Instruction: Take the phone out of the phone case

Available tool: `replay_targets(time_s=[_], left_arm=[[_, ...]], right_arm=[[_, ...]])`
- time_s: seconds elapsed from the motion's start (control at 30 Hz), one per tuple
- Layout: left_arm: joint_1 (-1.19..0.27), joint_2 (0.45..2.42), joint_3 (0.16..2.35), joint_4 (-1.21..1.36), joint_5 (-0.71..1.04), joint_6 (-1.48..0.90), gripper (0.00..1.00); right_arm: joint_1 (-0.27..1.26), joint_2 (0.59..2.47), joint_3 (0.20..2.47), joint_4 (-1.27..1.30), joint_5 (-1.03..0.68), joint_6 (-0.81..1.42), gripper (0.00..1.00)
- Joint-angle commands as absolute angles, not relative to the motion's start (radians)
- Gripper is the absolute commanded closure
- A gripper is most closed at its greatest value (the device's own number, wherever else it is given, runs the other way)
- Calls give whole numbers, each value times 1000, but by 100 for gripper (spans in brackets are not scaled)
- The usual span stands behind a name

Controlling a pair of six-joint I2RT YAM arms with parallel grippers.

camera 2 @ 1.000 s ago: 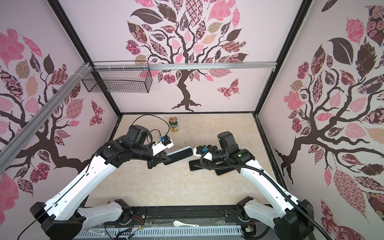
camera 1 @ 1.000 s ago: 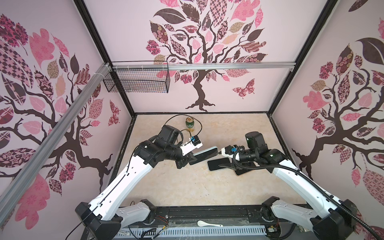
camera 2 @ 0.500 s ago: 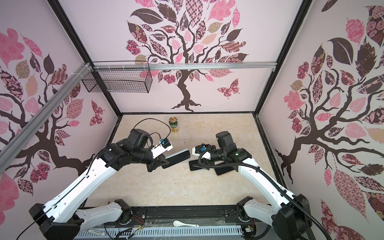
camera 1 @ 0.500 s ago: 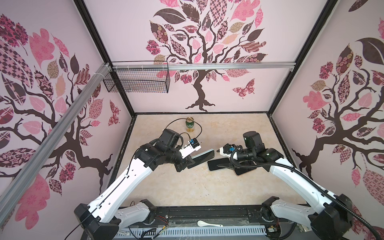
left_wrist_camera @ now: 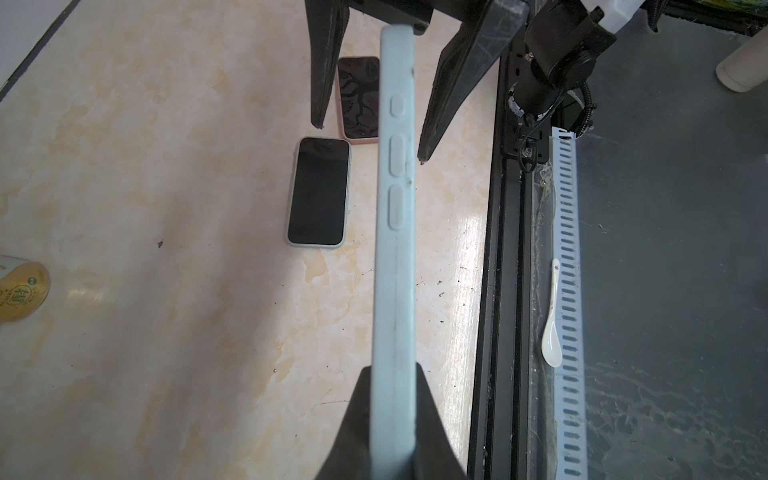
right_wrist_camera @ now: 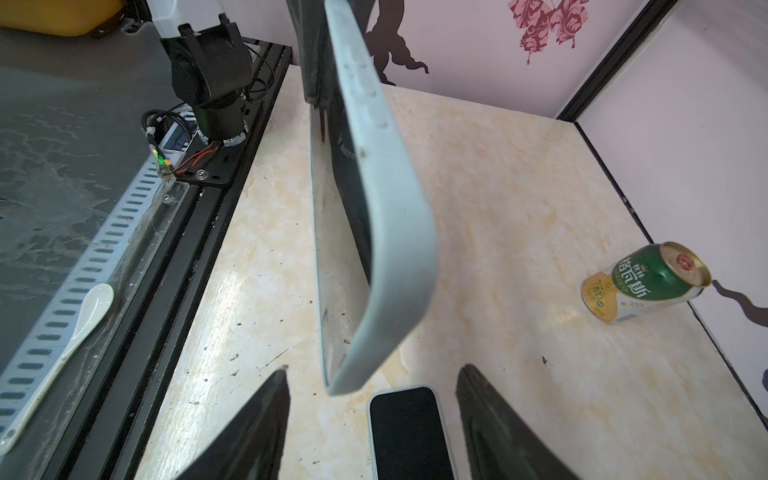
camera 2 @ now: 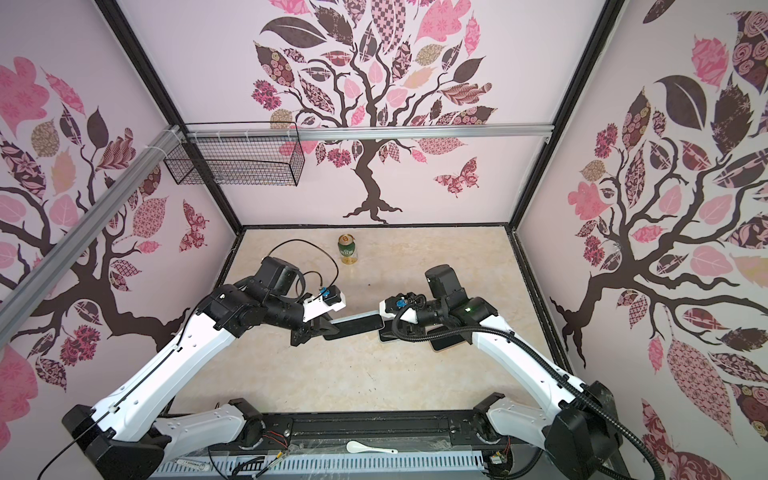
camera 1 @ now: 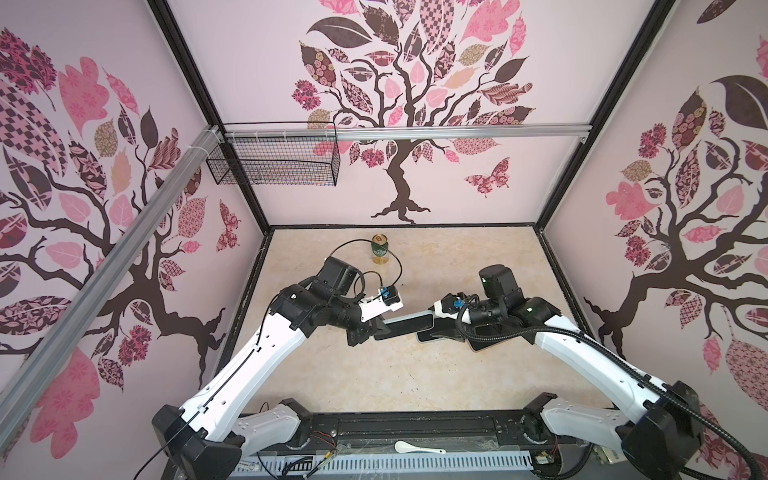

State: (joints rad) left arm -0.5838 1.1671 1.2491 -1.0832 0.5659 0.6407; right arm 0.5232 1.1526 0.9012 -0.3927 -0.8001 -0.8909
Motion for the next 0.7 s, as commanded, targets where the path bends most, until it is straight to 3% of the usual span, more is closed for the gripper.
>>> replay_targets(time_s=[0.0,0.67], left_arm=[[-582,1167,1281,-1084,617,690,100],[-582,1220,1349,-1134,591,733,100]], right_arm=[[535,1167,924,-429,-806,-902,36],[587,1162,945,-482,-771,-921,58]])
